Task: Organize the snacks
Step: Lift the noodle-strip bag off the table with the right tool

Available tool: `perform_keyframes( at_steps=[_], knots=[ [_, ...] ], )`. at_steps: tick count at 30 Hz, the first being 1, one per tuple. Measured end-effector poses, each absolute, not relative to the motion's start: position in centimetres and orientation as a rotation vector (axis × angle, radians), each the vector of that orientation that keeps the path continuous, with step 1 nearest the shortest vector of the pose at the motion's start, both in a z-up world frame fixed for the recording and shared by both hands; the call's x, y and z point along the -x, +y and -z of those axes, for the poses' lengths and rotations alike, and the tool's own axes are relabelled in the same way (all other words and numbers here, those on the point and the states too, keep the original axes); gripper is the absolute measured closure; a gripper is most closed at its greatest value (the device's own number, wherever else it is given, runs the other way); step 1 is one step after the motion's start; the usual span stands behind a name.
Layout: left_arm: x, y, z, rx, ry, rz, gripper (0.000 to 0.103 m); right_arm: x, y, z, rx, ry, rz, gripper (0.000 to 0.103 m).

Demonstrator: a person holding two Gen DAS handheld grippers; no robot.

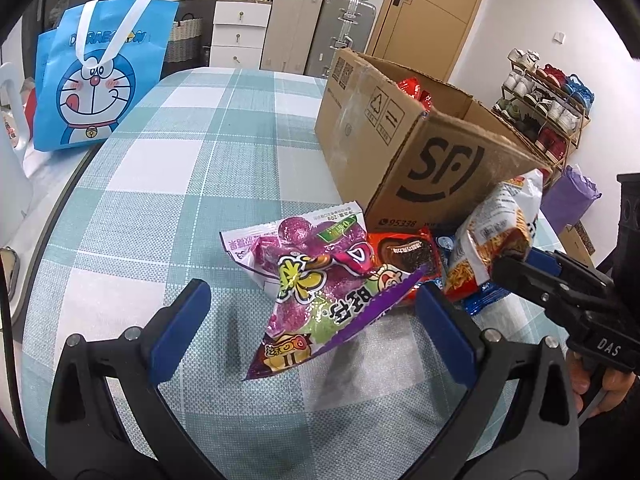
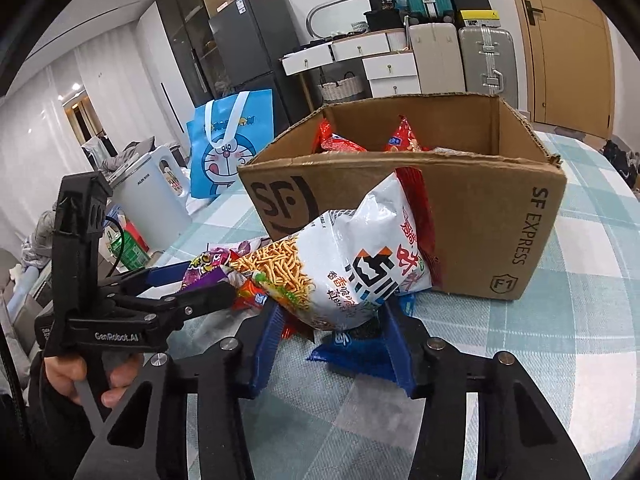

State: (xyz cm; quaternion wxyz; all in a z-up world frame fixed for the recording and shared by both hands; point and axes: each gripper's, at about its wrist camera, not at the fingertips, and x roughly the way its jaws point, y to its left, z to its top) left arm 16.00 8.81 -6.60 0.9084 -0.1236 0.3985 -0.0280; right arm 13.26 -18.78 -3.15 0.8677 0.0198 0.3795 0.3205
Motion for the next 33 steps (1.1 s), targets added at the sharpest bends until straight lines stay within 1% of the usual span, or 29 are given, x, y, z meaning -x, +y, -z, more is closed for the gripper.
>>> perform_keyframes(
  at_steps=[9,12,13,15,16,17,19,23,27,31,33],
  knots=[
    [-16.0,8.5,6.6,0.238,0.828,0.068,0.001,-12.0,-20.6,3.5,-0.061,0.807,-0.657,0.055],
    [-16.1,8.3,6.7,0.227,0.831,0.073,0.001,-11.8,-20.8,3.8,-0.053,0.831,-0.648,0.055],
    [-16.1,8.2,6.7,0.224,0.831,0.073,0.001,-11.7,-20.9,3.9,-0.053,0.838,-0.646,0.054],
    [-16.1,8.2,6.7,0.226,0.831,0.072,0.001,-11.5,-21.3,4.2,-0.06,0.864,-0.64,0.049],
    [-16.1,8.2,6.7,0.227,0.832,0.072,0.001,-11.4,-21.5,4.3,-0.064,0.871,-0.638,0.044],
    [-16.1,8.2,6.7,0.229,0.832,0.072,0.001,-11.4,-21.7,4.4,-0.07,0.876,-0.636,0.038],
    [-16.1,8.3,6.7,0.232,0.832,0.074,0.001,-10.8,-22.2,4.3,-0.089,0.874,-0.634,0.031],
    [-16.1,8.2,6.7,0.231,0.834,0.079,0.001,-10.1,-23.3,4.0,-0.144,0.871,-0.653,0.019],
    [-16.1,8.2,6.7,0.228,0.834,0.08,0.001,-10.1,-24.2,3.9,-0.216,0.871,-0.658,0.017],
    [-16.1,8.1,6.7,0.223,0.835,0.08,0.001,-10.8,-23.9,4.5,-0.204,0.902,-0.61,0.018],
    [-16.0,8.1,6.7,0.221,0.833,0.08,0.001,-11.1,-23.3,4.9,-0.171,0.931,-0.604,0.026]
  ],
)
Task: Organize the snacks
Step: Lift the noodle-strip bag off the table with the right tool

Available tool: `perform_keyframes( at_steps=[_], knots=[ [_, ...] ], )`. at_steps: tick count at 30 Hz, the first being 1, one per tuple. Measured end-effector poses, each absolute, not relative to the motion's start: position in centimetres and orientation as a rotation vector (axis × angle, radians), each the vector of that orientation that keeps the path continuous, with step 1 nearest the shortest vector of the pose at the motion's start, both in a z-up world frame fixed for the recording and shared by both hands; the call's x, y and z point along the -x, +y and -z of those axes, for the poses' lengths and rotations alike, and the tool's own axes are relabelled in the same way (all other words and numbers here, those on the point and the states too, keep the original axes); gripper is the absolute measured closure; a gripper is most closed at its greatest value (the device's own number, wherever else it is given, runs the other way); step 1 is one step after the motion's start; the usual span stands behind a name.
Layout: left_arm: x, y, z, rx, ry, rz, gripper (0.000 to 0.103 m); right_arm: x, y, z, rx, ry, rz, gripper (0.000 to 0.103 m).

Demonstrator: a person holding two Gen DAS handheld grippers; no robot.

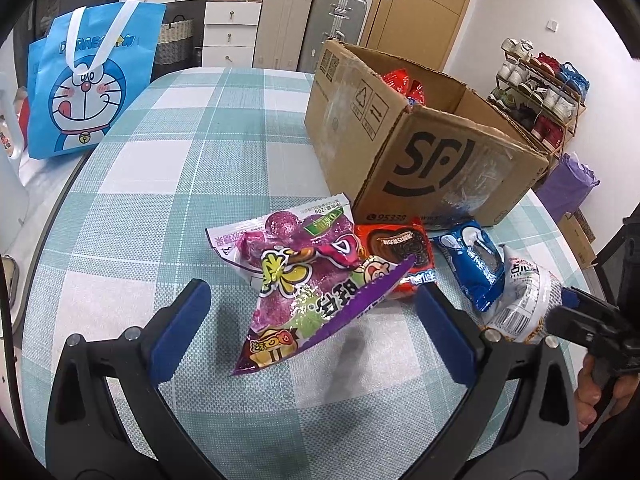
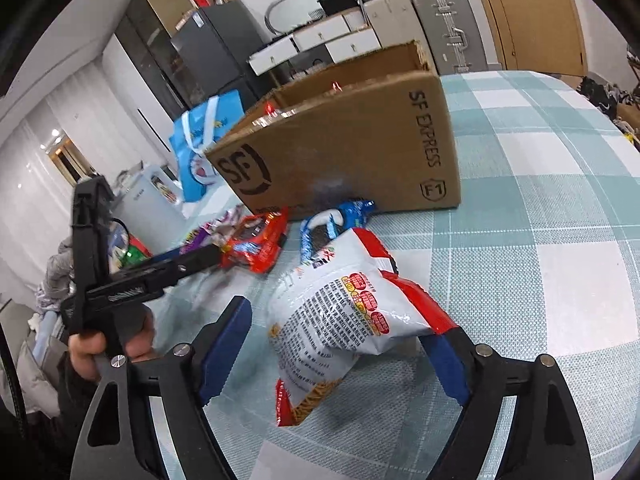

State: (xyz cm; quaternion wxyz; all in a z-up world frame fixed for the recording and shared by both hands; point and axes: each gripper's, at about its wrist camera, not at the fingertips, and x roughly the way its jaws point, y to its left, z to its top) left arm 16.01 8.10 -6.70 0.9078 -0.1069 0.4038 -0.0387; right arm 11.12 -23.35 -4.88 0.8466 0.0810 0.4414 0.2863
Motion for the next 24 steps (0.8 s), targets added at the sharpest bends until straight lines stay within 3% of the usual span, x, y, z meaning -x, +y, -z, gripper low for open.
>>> perform_keyframes(
  at_steps=[4,8,16,24],
  knots=[
    [-16.1,8.1,6.8,0.219,0.838,0.081,0.001,-10.7,-23.0,4.7,-0.137,0.915,-0.624,0.033],
    [-16.2,8.2,6.9,0.226,0.843,0.081,0.001,-10.5,-23.2,4.2,-0.143,0.885,-0.664,0.051],
    [-16.3,8.7,6.9,0.251,0.835,0.082,0.001,-10.1,-24.2,3.5,-0.176,0.841,-0.697,0.058],
    [-16.8,9.2,6.9,0.331,0.833,0.104,0.002,-10.3,-24.3,3.9,-0.19,0.862,-0.709,0.059]
  ],
)
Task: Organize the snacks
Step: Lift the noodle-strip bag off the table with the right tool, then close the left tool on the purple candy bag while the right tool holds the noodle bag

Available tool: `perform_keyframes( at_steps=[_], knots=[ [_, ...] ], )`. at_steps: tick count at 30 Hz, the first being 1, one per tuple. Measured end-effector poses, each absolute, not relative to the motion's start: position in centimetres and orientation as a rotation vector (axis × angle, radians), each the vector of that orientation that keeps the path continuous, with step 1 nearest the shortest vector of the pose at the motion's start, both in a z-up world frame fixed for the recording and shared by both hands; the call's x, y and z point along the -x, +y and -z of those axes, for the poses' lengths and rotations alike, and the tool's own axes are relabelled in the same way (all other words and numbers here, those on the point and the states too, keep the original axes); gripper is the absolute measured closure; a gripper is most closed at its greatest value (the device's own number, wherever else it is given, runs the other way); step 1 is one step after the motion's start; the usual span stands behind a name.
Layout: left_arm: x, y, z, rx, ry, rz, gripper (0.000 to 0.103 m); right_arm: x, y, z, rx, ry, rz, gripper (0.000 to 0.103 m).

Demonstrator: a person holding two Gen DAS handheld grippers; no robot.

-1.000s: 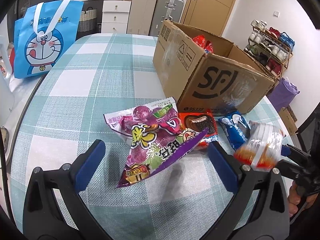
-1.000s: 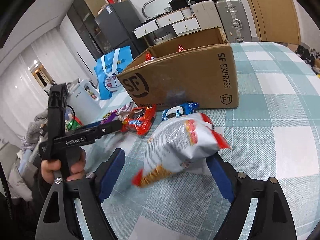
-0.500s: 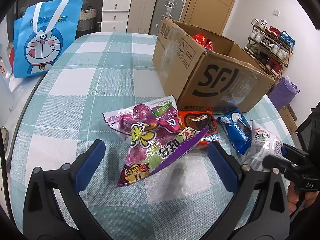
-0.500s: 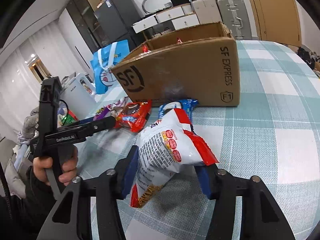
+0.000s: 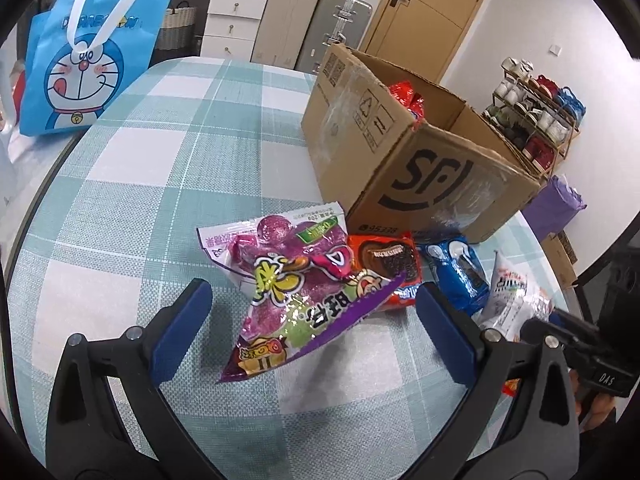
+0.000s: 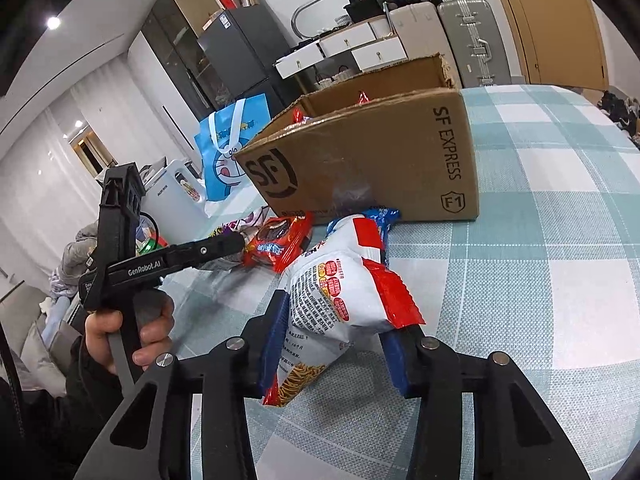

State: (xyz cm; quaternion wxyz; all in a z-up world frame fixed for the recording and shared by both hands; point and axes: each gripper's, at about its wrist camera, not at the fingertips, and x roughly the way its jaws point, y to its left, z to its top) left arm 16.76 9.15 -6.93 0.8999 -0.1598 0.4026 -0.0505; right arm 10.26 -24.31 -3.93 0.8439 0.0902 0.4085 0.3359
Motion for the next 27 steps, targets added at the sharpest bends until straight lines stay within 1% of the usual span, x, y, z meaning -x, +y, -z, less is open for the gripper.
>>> perform_keyframes(
  at_steps=[2,7,10,12,16,24,25,26,27],
  knots=[
    [-16.9,9.5,7.1,0.355,0.843,0.095,0.009,-10.1,-24.2,3.9,-0.183,0.864,-0.713,0.059],
    [-17.3,9.8,7.4,0.375,0.857,0.1,0.033,-10.1,-24.2,4.0,-0.18,0.871,-0.719,0.059],
    [-17.3,9.8,7.4,0.377,0.849,0.104,0.042,-10.1,-24.3,4.1,-0.179,0.871,-0.719,0.058],
    [-17.2,9.8,7.3,0.376,0.846,0.104,0.043,-10.1,-24.2,4.1,-0.174,0.873,-0.717,0.058],
    [-16.7,9.7,6.9,0.348,0.827,0.083,0.043,-10.2,-24.3,4.1,-0.168,0.877,-0.72,0.058],
    [-15.4,9.2,5.2,0.292,0.74,0.076,0.043,-10.6,-24.4,4.7,-0.189,0.907,-0.717,0.051],
    [-15.2,9.2,5.0,0.289,0.729,0.079,0.043,-10.8,-24.4,4.9,-0.197,0.919,-0.713,0.048],
    [-15.1,9.2,4.8,0.289,0.723,0.081,0.043,-11.0,-24.3,5.1,-0.204,0.933,-0.711,0.042],
    [-15.0,9.2,4.6,0.287,0.719,0.083,0.043,-11.2,-24.3,5.3,-0.212,0.948,-0.71,0.04]
  ],
)
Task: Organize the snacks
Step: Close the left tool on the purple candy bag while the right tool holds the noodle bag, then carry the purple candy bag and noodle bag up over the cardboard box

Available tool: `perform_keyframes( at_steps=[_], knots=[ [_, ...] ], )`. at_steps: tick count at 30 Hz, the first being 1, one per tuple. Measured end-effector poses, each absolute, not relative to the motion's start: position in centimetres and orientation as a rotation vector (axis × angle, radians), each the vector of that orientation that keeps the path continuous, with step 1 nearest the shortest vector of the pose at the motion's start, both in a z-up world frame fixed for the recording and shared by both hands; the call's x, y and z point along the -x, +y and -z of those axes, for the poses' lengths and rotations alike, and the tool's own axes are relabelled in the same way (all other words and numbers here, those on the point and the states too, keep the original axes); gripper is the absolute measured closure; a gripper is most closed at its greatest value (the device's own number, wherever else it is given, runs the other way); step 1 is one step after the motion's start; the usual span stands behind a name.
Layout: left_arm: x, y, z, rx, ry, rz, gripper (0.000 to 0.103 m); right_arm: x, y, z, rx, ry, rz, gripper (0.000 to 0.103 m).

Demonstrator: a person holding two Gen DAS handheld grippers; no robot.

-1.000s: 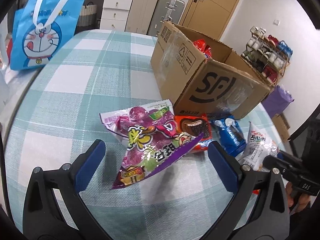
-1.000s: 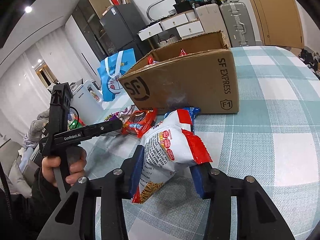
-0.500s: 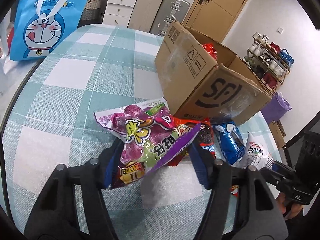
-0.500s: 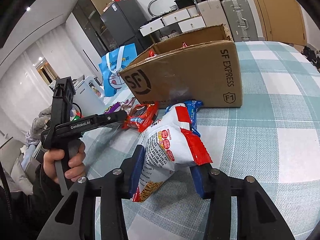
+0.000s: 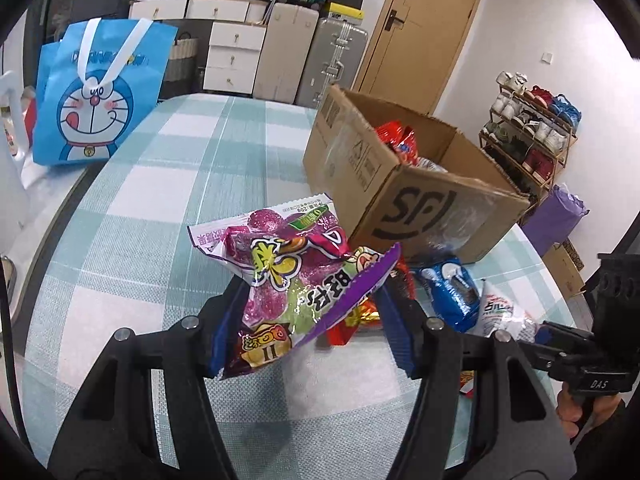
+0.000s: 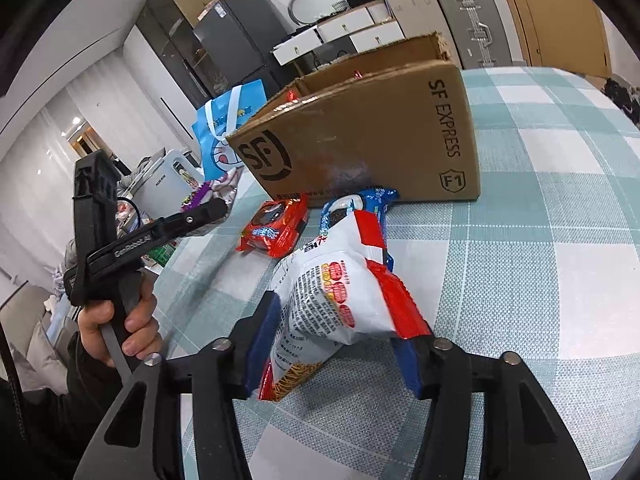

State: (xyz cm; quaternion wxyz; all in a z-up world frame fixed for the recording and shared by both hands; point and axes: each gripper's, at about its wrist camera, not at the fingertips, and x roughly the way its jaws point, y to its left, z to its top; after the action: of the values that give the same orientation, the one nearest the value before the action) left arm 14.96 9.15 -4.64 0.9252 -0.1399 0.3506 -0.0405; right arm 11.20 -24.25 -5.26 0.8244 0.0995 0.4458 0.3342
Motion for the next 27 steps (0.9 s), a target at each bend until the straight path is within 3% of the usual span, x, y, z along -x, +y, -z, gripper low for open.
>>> perform_keyframes(
  at_steps=[4,7,11,27],
  knots=[
    [-14.8,8.9,4.2,0.273,0.713,0.085,0.043,-11.8,-23.9,5.7,-0.248,0.971,-0.713,0.038],
    [-14.7,8.7,4.0,0.261,0.707,0.086,0.043,-11.6,-23.7,5.5,-0.244,0.944,-0.736,0.057],
    [-14.2,8.1,3.4,0.227,0.685,0.085,0.043,-11.1,-23.9,4.9,-0.258,0.908,-0.766,0.065],
    [-12.0,6.6,-0.3,0.172,0.605,0.112,0.043,-9.7,-26.3,0.6,-0.3,0.747,-0.752,0.066]
  ],
)
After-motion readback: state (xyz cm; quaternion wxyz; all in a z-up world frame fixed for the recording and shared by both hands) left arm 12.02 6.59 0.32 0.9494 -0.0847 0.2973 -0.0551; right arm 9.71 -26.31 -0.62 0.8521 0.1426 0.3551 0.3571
